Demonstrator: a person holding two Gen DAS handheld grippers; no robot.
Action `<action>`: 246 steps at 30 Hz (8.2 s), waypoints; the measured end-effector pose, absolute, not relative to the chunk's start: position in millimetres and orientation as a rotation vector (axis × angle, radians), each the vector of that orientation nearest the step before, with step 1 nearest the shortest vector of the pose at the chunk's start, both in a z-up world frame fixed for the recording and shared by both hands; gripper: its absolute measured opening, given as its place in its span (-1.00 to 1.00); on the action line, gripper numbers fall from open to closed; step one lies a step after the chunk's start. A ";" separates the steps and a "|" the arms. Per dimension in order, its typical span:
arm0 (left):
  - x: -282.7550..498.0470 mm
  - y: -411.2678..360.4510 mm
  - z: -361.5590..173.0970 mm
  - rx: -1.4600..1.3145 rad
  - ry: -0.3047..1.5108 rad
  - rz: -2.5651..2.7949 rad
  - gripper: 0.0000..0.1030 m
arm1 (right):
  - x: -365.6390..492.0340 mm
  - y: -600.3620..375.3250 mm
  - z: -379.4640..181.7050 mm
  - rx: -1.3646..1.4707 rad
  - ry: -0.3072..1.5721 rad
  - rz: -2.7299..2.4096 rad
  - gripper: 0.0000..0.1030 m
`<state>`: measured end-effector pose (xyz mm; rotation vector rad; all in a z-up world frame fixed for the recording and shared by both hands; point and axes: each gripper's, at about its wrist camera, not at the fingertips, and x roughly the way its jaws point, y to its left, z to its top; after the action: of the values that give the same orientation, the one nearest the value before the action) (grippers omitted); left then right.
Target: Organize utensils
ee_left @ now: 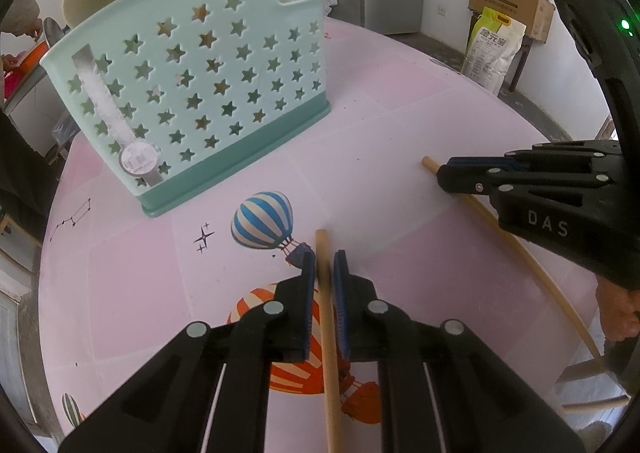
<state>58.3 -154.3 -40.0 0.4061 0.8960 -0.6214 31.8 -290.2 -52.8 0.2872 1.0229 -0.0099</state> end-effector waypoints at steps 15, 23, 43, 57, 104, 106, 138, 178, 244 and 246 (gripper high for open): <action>57.4 -155.0 -40.1 0.402 0.895 -0.622 -0.82 | 33.2 -293.6 -43.5 0.311 1.003 -0.017 -0.91; 57.5 -155.0 -40.3 0.396 0.893 -0.620 -0.86 | 32.5 -301.1 -27.7 0.327 0.960 -0.028 -0.91; 84.9 -71.3 13.7 -0.045 0.853 -0.727 -0.89 | 8.9 -303.8 3.1 0.407 0.856 -0.067 -0.91; 75.3 -47.6 54.4 -0.148 0.747 -0.750 -0.88 | -3.4 -308.5 18.7 0.446 0.794 -0.052 -0.91; 166.1 -62.3 165.6 -0.138 0.294 -0.616 -0.87 | 6.8 -324.7 21.6 0.468 0.781 -0.022 -0.91; 164.7 -63.4 160.2 -0.140 0.312 -0.623 -0.87 | 7.7 -324.5 21.7 0.463 0.786 -0.024 -0.91; 58.1 -21.3 15.8 -0.050 0.710 -0.659 0.58 | 19.4 -305.7 193.0 0.344 0.286 0.078 -0.92; 36.4 -52.8 32.0 -0.002 0.629 -0.500 0.89 | -52.1 -299.6 135.0 0.280 0.354 -0.038 0.34; 51.8 -70.1 46.6 0.117 0.632 -0.023 0.89 | -38.6 -262.3 41.7 0.134 0.703 -0.374 0.84; 49.6 -69.8 45.9 0.117 0.634 -0.024 0.89 | -38.1 -262.0 41.5 0.133 0.702 -0.375 0.84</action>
<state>49.6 -69.8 45.9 0.1166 0.6344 -0.0239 -38.1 -262.0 41.5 0.1333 0.7019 -0.3751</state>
